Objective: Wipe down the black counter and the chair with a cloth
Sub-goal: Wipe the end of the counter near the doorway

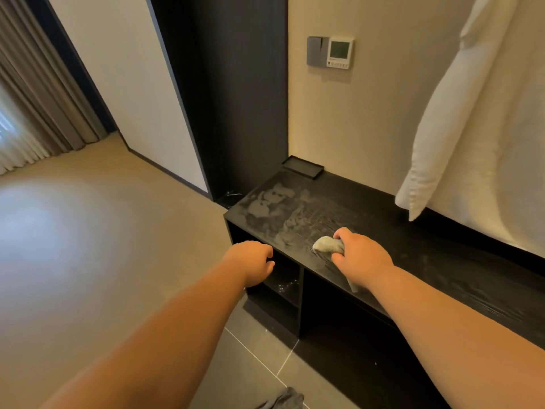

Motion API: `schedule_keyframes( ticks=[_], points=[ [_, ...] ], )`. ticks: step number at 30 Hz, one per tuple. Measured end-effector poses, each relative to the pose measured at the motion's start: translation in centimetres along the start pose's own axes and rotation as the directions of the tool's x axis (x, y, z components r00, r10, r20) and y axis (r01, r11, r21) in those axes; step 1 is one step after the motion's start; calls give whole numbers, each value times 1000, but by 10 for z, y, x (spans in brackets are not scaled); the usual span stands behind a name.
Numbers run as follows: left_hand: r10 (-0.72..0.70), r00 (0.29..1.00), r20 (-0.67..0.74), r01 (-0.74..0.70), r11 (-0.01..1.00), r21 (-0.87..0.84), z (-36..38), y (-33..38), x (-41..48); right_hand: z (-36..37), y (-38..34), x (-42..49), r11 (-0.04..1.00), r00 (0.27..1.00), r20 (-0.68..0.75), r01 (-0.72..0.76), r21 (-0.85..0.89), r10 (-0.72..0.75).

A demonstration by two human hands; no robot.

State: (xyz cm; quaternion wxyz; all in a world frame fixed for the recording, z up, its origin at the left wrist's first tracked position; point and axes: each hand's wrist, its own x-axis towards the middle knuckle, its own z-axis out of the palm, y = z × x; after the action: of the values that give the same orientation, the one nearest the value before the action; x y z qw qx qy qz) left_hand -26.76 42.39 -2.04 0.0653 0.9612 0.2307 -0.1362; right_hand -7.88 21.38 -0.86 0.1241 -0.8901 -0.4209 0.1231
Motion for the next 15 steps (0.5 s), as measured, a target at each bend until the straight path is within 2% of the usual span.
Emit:
schedule_keyframes(
  ticks=[3,10,15],
  points=[
    [7,1000,-20,-7,1000,28,-18,-32,12,5,-23,27,999,998,-44,-32,33,34],
    [-26,999,-44,23,998,-62,-28,-76,46,17,-48,77,998,997,-53,-49,40,51],
    [10,1000,-28,-10,1000,-10,-32,-98,81,29,-57,124,997,997,-56,-43,61,46]
  ],
)
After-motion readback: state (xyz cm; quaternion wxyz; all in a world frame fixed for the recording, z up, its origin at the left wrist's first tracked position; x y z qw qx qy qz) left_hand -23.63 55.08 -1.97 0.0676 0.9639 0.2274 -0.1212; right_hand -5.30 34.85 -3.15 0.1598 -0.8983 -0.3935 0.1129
